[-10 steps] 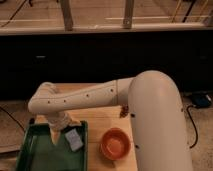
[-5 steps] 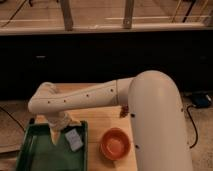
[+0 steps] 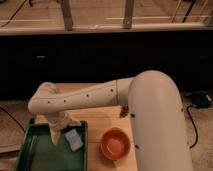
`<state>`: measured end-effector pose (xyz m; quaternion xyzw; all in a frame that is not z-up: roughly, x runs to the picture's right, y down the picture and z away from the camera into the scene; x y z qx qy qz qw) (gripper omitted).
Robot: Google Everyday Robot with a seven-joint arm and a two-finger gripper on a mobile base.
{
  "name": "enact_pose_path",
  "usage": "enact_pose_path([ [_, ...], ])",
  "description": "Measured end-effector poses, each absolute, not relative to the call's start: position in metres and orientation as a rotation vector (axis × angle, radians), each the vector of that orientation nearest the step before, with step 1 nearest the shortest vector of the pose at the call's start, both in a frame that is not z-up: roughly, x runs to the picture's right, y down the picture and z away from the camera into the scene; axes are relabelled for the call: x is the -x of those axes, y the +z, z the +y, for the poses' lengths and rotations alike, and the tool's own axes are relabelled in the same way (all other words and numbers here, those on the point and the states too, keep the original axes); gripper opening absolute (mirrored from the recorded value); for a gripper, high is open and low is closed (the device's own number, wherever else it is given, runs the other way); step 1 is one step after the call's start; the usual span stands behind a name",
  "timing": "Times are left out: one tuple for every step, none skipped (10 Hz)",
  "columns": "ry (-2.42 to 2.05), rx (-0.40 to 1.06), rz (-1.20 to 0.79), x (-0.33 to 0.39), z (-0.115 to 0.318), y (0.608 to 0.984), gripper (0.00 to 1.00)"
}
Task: Place sponge in tray
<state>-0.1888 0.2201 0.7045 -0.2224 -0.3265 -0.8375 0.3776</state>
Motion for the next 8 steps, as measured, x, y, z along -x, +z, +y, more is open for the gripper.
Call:
enact_pose_path([
  [-2.141, 0.569, -0.835, 0.1888, 0.2201, 0.7045, 0.8],
  [-2.141, 0.569, -0.835, 0.1888, 0.2201, 0.7045, 0.8],
  [-2.141, 0.569, -0.835, 0.1888, 0.2201, 0.7045, 0.8],
  [-2.141, 0.569, -0.835, 0.1888, 0.2201, 0.7045, 0.8],
  [-2.141, 0.569, -0.835, 0.1888, 0.2201, 0.7045, 0.8],
  [-2.141, 0.569, -0.835, 0.1888, 0.2201, 0.7046, 0.8],
  [-2.141, 0.569, -0.835, 0.1888, 0.2202, 0.7046, 0.8],
  [-2.141, 0.569, -0.835, 0.1888, 0.2202, 0.7046, 0.8],
])
